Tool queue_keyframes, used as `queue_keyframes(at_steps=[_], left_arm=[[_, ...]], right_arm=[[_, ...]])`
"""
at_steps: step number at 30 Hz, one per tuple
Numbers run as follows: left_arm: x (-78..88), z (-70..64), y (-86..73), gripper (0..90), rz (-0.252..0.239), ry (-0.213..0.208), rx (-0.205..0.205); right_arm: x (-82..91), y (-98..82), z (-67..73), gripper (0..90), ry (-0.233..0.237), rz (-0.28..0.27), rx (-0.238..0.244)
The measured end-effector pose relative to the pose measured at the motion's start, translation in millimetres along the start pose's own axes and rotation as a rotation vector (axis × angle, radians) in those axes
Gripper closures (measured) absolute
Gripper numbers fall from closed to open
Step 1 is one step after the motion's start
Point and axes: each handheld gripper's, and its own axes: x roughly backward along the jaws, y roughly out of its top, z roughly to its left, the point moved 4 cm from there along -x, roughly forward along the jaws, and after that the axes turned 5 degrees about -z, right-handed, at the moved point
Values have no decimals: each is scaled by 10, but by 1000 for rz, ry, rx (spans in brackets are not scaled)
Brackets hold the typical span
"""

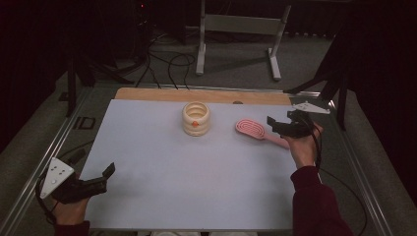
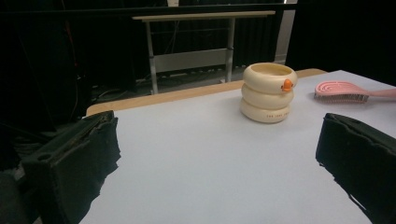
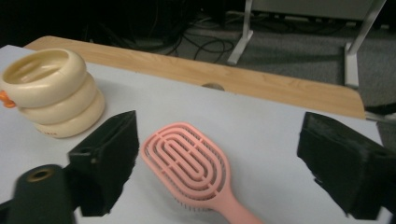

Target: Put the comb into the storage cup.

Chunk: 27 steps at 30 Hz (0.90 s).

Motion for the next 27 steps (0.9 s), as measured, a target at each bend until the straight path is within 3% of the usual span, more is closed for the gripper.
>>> queue_keyframes(at_steps=[5, 6, 7, 14, 15, 19, 21, 23, 24, 26, 27], left_arm=[[-4, -9, 1, 0, 1, -2, -2], [-4, -9, 1, 0, 1, -2, -2], [8, 5, 5, 0, -2, 0, 0], [9, 5, 6, 0, -6, -2, 4], [11, 6, 6, 0, -6, -1, 4], [14, 12, 4, 0, -7, -1, 5], [15, 14, 4, 0, -6, 0, 4], [19, 16, 5, 0, -6, 1, 5], [22, 22, 5, 0, -6, 3, 6], [21, 24, 3, 0, -7, 3, 7], [20, 25, 1, 0, -7, 2, 9]], right_arm=[[-113, -88, -73, 168, -13, 58, -44], [-113, -88, -73, 193, -13, 58, -44], [-185, -153, -117, 261, -34, 91, -56], [-288, -253, -155, 414, -47, 135, -45], [-328, -293, -167, 473, -50, 151, -45], [-386, -354, -177, 533, -48, 188, -42], [-434, -403, -192, 643, -68, 202, -33], [-452, -430, -177, 858, -17, 200, -31], [-464, -444, -165, 884, 0, 203, -29], [-501, -476, -148, 900, -30, 231, 20], [-501, -476, -148, 900, -30, 231, 20]])
